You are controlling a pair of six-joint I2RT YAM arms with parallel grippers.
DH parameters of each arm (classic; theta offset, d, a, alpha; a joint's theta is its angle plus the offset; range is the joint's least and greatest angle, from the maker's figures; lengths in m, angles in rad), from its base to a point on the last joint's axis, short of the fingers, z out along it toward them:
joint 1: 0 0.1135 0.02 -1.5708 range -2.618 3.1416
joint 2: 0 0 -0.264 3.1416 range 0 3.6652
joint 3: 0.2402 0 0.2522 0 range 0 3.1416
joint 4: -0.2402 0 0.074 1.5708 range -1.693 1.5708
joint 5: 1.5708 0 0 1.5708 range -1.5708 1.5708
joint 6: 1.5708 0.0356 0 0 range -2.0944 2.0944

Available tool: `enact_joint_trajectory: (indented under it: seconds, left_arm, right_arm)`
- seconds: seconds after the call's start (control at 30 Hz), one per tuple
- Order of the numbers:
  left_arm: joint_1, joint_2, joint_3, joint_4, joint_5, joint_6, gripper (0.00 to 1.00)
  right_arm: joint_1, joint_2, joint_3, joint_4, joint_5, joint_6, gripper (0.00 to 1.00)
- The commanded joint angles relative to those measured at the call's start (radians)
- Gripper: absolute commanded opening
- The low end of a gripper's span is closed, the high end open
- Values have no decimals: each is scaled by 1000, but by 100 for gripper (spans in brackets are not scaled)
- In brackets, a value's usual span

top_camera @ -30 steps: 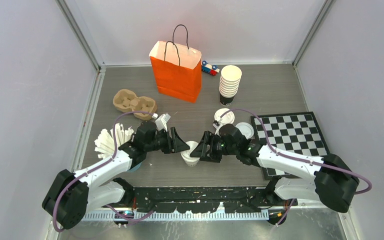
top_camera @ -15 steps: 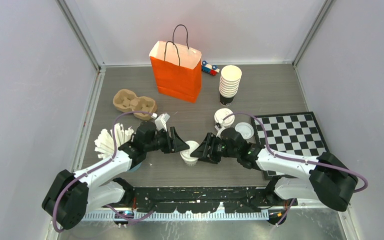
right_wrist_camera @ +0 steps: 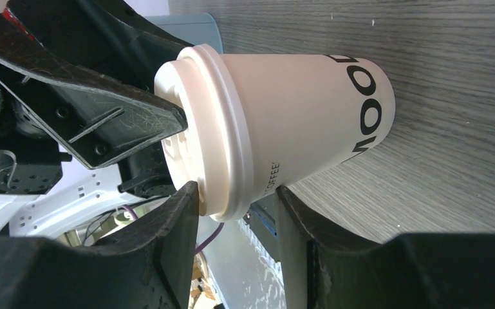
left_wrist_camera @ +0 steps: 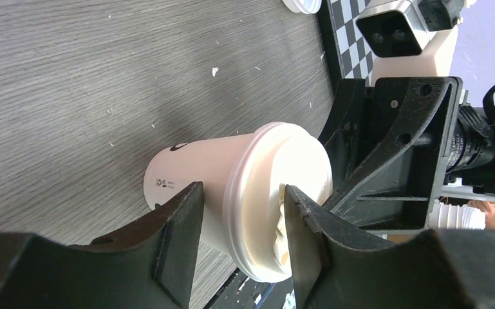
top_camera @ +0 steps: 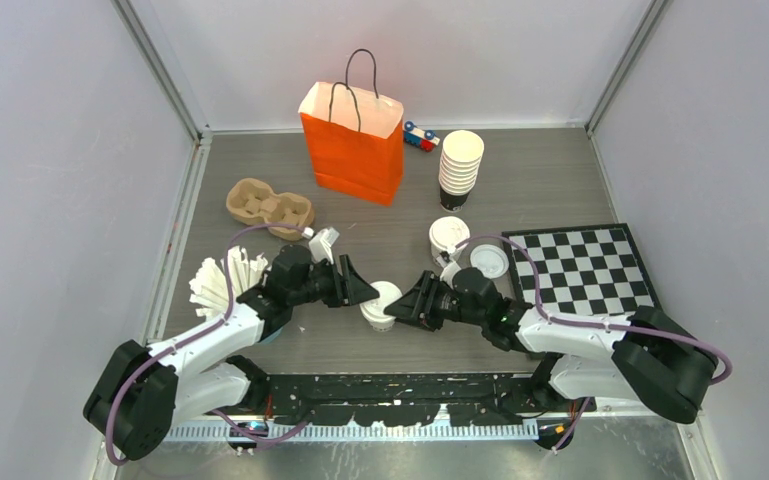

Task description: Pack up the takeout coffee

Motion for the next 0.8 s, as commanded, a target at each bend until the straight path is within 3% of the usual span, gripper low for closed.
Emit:
enact_joint_trajectory:
  seconds: [0.0, 0.23, 0.5, 0.63, 0.77]
  left_arm:
    - [-8, 12, -44, -4, -6, -7, 49]
    - [-8, 21, -38, 5, 20, 16, 49]
    - [-10, 56, 42, -8, 123, 105, 48]
    - [-10, 79, 94, 0, 177, 111, 50]
    - [-10, 80, 142, -31, 175, 116, 57]
  right_arm:
    - [7, 81, -78, -56, 113, -37, 35]
    - [7, 59, -10, -76, 65, -82, 36]
    - [-26, -234, 207, -603, 181, -263, 58]
    - [-77, -306, 256, -689, 159, -337, 56]
    - [-85, -257, 361, -762, 101, -427, 51]
